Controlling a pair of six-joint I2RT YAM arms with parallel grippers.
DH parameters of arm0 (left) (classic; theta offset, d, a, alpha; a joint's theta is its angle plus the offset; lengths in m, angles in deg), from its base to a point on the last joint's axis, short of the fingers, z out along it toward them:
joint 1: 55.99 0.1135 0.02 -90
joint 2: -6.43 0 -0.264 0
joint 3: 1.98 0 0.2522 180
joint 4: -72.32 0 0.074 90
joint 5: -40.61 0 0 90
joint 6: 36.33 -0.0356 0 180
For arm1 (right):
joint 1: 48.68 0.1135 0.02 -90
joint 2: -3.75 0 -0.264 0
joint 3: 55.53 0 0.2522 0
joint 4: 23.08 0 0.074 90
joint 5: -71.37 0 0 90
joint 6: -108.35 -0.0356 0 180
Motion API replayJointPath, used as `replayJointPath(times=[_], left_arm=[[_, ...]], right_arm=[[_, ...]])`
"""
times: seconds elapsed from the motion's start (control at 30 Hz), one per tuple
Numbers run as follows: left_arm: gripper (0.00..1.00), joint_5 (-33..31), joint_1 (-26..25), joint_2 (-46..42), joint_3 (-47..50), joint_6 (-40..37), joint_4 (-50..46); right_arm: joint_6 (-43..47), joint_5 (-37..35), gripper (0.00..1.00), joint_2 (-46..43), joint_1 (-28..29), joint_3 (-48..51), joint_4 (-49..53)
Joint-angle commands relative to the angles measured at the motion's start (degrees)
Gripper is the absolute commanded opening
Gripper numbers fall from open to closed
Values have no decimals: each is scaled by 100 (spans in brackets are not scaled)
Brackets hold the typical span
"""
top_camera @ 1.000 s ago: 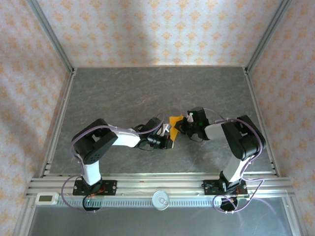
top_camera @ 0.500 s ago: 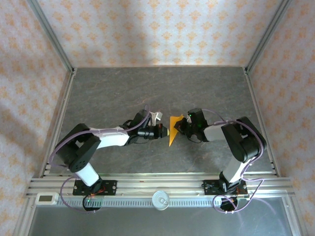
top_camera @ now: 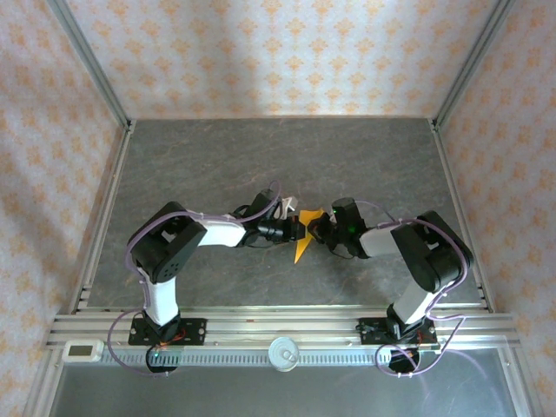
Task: Fold a paper plane with a square sheet of paper (pick it up from the middle)
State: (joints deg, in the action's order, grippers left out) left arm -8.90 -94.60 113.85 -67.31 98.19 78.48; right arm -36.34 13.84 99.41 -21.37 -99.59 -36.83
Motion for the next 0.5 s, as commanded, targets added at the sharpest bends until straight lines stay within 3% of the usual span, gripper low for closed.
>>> replayJointPath(times=[0.0, 0.47], left_arm=[[0, -1, -17, 183, -76, -196, -178], [0, -275, -24, 519, -238, -538, -726]], right_arm=[[-102, -101, 0, 49, 67, 192, 451], [224, 61, 0, -2, 70, -15, 611]])
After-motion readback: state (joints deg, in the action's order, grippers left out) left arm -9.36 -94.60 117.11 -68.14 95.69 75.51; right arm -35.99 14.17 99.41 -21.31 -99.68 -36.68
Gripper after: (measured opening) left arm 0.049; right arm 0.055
